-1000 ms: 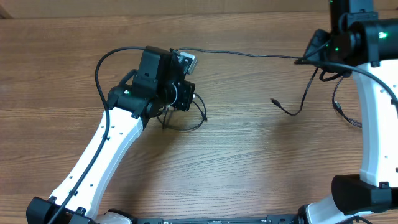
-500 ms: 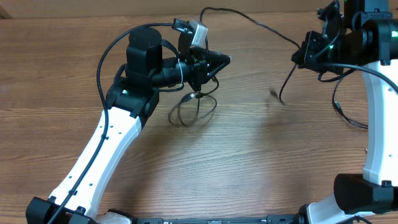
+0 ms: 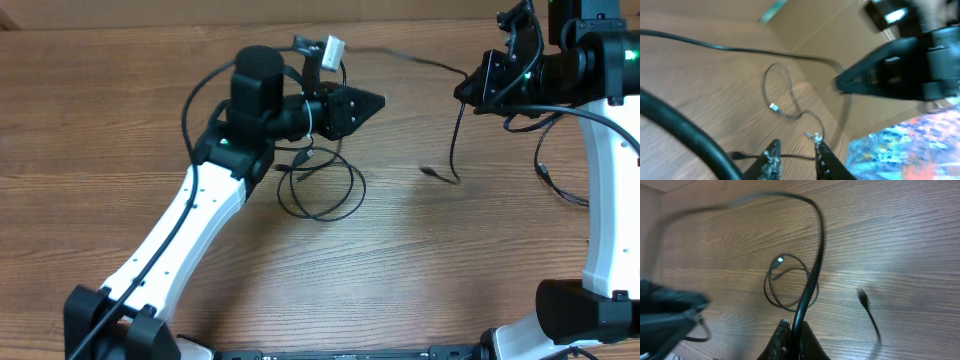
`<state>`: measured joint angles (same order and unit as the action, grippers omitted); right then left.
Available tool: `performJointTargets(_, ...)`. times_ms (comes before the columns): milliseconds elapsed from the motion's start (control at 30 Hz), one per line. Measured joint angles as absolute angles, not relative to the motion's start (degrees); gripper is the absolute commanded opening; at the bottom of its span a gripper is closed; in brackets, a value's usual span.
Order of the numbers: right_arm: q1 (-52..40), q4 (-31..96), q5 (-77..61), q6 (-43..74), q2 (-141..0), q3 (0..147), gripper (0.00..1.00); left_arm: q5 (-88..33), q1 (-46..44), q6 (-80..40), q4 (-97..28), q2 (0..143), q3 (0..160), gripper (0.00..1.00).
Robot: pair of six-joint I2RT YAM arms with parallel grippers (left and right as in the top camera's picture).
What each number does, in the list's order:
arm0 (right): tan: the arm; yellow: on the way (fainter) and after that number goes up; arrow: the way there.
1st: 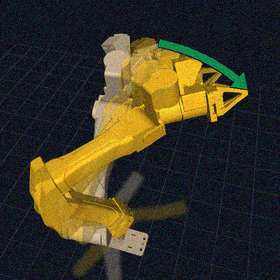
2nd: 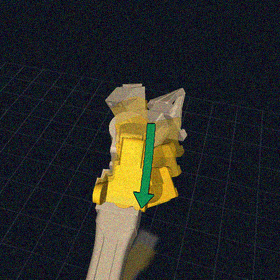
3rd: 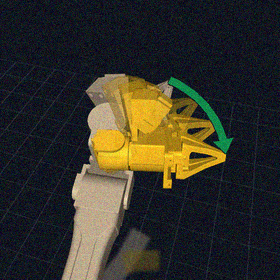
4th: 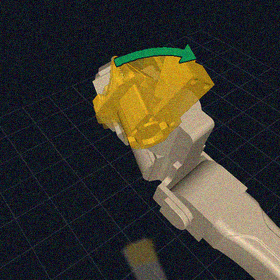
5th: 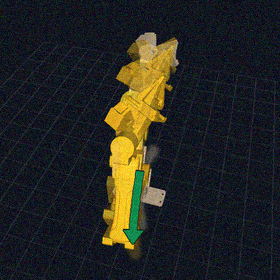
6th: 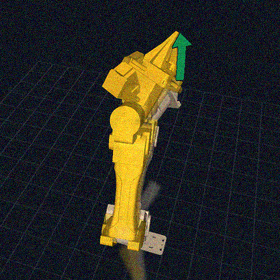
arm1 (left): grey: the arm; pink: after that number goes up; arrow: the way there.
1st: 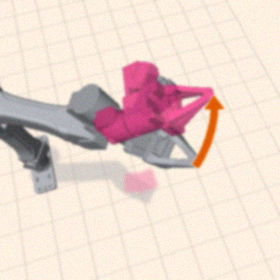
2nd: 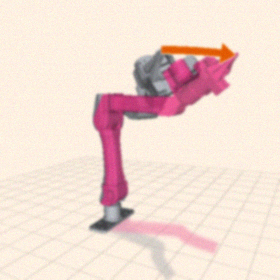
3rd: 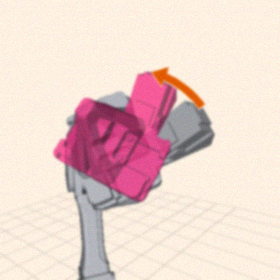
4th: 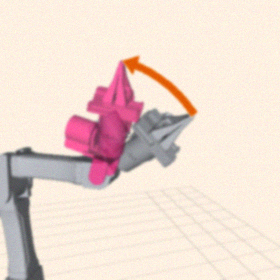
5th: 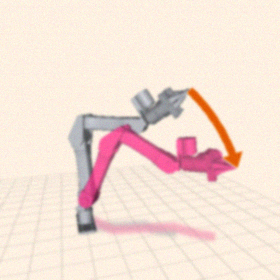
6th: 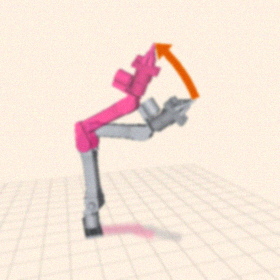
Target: Untangle cables
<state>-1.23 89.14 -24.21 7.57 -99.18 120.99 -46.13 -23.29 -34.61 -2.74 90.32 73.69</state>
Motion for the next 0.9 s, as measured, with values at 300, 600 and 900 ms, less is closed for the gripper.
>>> performJointTargets(300,-1.23,88.86,-21.06,8.1,-99.18,120.99,0.04,-45.43,-26.68,-34.59,-0.73,97.73,73.69,0.39)
performJointTargets(600,-1.23,90.13,-12.58,10.11,-99.18,119.94,0.04,-45.39,-30.61,-29.67,-3.42,100.57,73.8,0.92)
performJointTargets(900,-1.21,85.01,-12.05,10.46,-99.37,106.59,0.04,-28.32,-26.94,-20.32,-27.92,100.75,74.02,0.94)
